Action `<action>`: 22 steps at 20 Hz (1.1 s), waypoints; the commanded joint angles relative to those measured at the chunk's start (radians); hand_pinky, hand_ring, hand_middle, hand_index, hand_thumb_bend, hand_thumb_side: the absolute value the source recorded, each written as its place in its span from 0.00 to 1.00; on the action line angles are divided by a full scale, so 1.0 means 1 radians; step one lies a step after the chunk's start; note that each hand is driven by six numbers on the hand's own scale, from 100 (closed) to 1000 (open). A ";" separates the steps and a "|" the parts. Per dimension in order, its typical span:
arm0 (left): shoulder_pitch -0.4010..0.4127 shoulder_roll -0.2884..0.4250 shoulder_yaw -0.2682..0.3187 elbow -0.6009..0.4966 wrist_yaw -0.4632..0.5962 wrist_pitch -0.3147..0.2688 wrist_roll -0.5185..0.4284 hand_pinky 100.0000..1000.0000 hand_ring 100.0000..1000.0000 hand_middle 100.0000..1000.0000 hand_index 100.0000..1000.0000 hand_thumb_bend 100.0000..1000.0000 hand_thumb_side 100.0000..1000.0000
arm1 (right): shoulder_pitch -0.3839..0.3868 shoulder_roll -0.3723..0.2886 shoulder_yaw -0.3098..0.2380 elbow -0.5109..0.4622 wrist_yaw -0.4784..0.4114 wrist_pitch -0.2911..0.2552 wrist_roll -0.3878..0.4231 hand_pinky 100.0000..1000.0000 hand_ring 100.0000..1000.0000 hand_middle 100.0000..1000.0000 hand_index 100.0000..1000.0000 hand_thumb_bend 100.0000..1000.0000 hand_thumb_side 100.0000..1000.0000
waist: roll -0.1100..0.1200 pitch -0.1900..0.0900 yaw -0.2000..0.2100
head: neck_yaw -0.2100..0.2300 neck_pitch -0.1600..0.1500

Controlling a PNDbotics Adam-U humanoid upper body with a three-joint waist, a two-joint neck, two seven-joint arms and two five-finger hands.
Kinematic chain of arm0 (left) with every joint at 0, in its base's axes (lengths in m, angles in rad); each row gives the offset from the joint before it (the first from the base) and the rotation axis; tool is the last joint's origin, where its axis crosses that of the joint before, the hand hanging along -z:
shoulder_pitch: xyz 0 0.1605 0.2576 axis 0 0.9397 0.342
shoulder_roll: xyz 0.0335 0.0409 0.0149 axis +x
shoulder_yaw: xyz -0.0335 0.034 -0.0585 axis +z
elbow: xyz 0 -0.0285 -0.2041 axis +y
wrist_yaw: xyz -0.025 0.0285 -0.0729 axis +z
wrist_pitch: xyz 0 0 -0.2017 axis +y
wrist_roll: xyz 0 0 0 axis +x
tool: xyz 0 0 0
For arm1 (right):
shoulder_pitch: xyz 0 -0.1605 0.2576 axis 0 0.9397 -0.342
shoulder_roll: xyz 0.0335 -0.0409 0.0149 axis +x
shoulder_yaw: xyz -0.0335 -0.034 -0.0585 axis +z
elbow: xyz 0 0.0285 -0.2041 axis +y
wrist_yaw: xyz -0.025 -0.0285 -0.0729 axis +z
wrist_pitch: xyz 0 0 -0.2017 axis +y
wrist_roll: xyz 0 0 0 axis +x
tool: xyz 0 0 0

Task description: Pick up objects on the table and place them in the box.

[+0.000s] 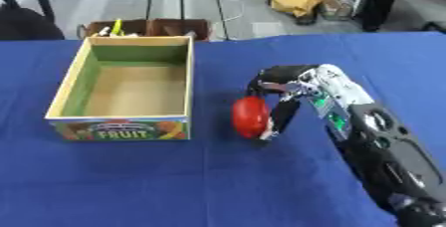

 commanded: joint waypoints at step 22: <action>-0.008 0.012 0.001 -0.021 -0.008 0.001 -0.004 0.12 0.10 0.42 0.35 0.00 0.77 | 0.002 -0.031 -0.003 -0.038 -0.047 0.039 -0.069 0.39 0.60 0.40 0.58 0.49 0.47 | -0.001 -0.017 0.000 | -0.003 -0.014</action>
